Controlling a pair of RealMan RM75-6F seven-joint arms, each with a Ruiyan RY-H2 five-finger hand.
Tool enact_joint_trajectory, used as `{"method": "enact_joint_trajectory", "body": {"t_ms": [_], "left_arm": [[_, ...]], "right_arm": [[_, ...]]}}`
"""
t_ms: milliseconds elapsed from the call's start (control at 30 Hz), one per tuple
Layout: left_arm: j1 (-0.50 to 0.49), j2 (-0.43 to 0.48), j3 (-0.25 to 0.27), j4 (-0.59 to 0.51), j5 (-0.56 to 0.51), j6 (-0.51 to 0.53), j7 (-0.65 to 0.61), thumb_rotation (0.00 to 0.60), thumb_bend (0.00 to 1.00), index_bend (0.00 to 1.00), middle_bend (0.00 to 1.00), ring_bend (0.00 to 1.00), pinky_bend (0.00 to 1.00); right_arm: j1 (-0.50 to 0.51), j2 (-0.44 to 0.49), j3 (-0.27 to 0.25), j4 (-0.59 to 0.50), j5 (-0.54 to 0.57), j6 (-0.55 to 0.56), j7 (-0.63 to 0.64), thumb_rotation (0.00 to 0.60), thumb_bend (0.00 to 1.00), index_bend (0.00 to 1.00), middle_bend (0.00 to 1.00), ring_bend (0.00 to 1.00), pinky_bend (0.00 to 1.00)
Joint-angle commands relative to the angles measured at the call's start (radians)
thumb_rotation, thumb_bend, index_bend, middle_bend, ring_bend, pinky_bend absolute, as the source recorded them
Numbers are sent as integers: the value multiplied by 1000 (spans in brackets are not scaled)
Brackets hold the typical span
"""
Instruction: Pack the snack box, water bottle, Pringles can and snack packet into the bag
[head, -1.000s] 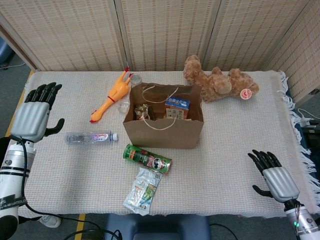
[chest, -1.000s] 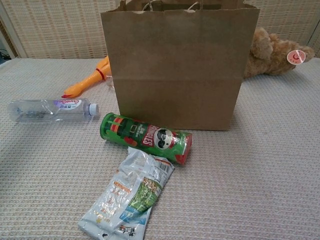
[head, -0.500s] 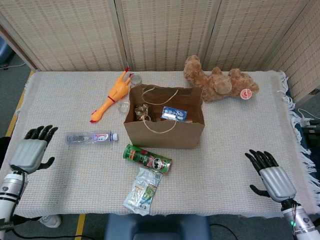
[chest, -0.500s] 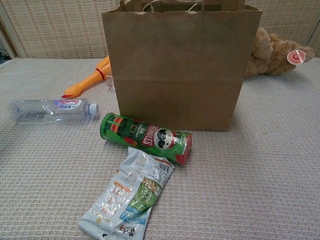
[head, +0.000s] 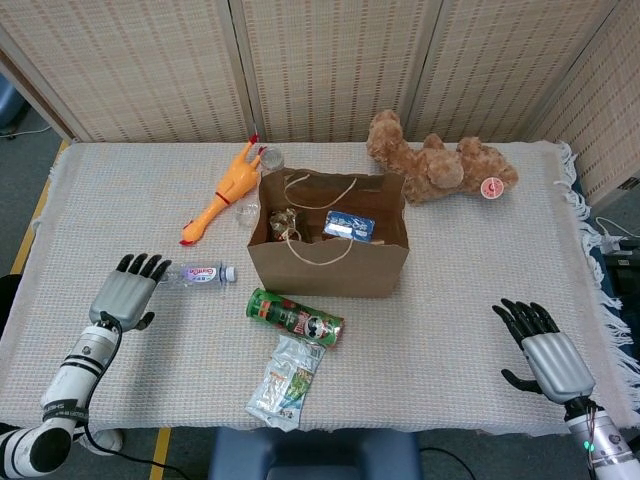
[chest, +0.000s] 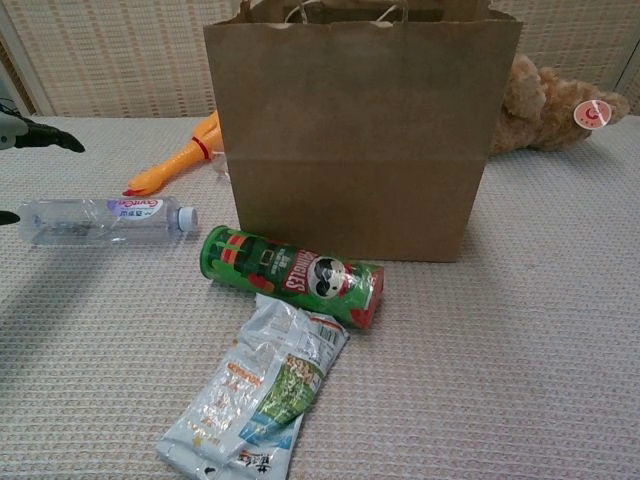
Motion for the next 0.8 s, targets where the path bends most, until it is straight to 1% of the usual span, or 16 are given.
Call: {"method": "enact_joint_trajectory", "body": {"t_ms": [33, 167, 333, 533, 800], "left_arm": [[-63, -38, -16, 53, -83, -46, 56, 600, 318, 0, 0, 0, 66], [-128, -71, -4, 113, -191, -103, 118, 600, 318, 0, 0, 0, 66], [-182, -126, 22, 188, -288, -137, 160, 600, 317, 0, 0, 0, 66], [-216, -198, 32, 295, -348, -184, 144, 600, 318, 0, 0, 0, 67], [-251, -288, 48, 458, -369, -247, 116, 600, 316, 0, 0, 0, 81]], "right_arm": [[0, 0, 0, -1, 1, -1, 0, 600, 128, 45, 0, 0, 0], [1, 2, 0, -3, 3, -4, 2, 600, 128, 45, 0, 0, 0], [3, 4, 2, -5, 16, -12, 5, 600, 128, 45, 0, 0, 0], [6, 8, 2, -9, 21, -20, 6, 600, 128, 45, 0, 0, 0], [12, 10, 3, -13, 29, -34, 5, 600, 128, 45, 0, 0, 0]]}}
